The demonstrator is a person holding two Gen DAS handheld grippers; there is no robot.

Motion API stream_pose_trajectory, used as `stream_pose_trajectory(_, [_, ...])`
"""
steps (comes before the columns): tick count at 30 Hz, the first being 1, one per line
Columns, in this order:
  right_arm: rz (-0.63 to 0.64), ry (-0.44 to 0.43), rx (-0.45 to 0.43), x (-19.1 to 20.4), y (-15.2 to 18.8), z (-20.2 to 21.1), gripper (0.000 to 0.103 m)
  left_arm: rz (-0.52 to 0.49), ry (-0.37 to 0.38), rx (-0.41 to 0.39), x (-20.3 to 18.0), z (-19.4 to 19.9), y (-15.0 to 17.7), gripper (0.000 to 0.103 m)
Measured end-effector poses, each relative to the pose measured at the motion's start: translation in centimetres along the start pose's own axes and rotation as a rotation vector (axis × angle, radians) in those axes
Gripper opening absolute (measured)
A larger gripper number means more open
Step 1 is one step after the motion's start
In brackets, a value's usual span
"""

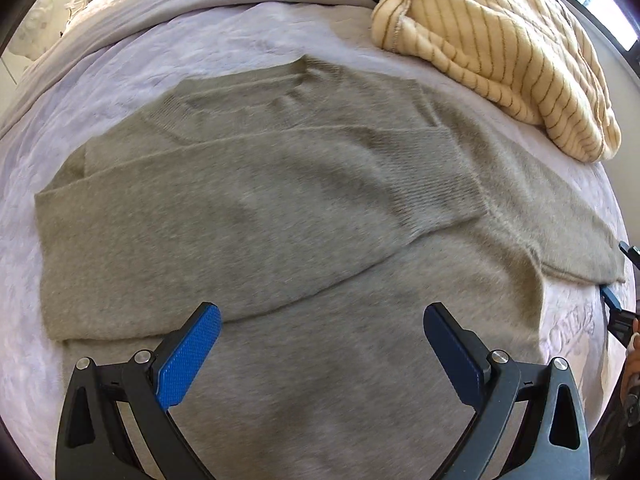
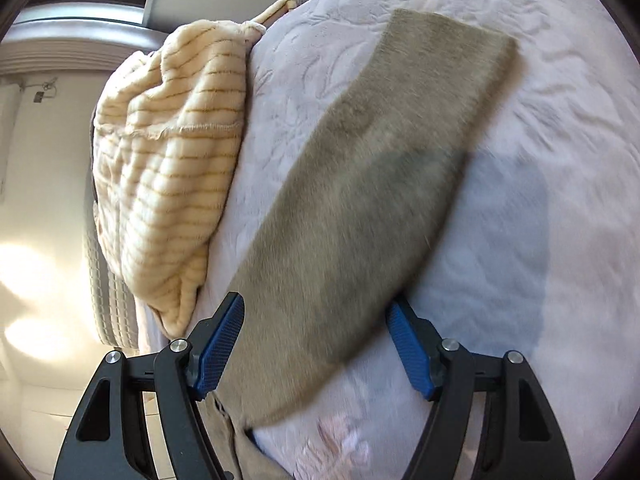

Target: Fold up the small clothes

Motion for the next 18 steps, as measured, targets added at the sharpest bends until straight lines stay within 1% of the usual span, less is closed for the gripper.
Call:
stream_pose_trajectory(3, [-0.018,-0.027,0.004,0.9,-0.8,-1.0,0.076,0.013,0.015,0.019,-0.9,-0.7,-0.2,0.101])
stream_pose_trajectory(6, [-0.048,-0.071,0.013,1.7,-1.1,-1.7,0.077,0.023,-0.002,0.022,-1.1,-1.2,-0.4,0.101])
stream_pose_trajectory(7, [-0.059,-0.092,0.021,2.1,-1.1,-2.0,0.077,0.031,0.003,0.022,-1.2,-1.3,-0.6,0.101])
stream_pose_trajectory(8, [-0.068,-0.112,0.031,2.5,-1.1,-2.3,0.073,0.037,0.01,0.024,-1.2,-1.4,-0.6,0.101])
stream_pose_trajectory(9, [-0.074,-0.127,0.039,2.8,-0.9,-2.5,0.068,0.044,0.01,0.028,-1.2,-1.6,-0.7,0.101])
stream_pose_trajectory(10, [-0.086,-0.148,0.064,3.2,-0.7,-2.9,0.044,0.048,0.0,0.038,-1.0,-1.7,-0.6,0.101])
stream_pose_trajectory(11, [-0.093,-0.156,0.082,3.4,-0.5,-3.2,0.014,0.047,0.0,0.046,-0.9,-1.8,-0.6,0.101])
stream_pose_trajectory(12, [-0.098,-0.165,0.1,3.7,-0.2,-3.5,0.008,0.046,0.007,0.058,-0.7,-1.9,-0.5,0.101])
stream_pose_trajectory(15, [-0.053,-0.2,0.122,5.6,0.8,-3.9,0.008,0.053,-0.014,0.06,0.3,-2.1,-0.7,0.101])
stream_pose_trajectory(18, [0.058,-0.235,0.152,9.2,2.6,-4.1,0.008,0.069,-0.025,0.074,1.6,-2.3,-0.4,0.101])
Point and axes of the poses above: each gripper's, at about its wrist camera, not at the fingertips, and z roughly against the way its jaws point, x to its left, y to its underside, the point moved 9 cm from there along -z, roughly the way its jaws point, and after that the axes turned 7 degrees about -z, right-handed, at the moved point
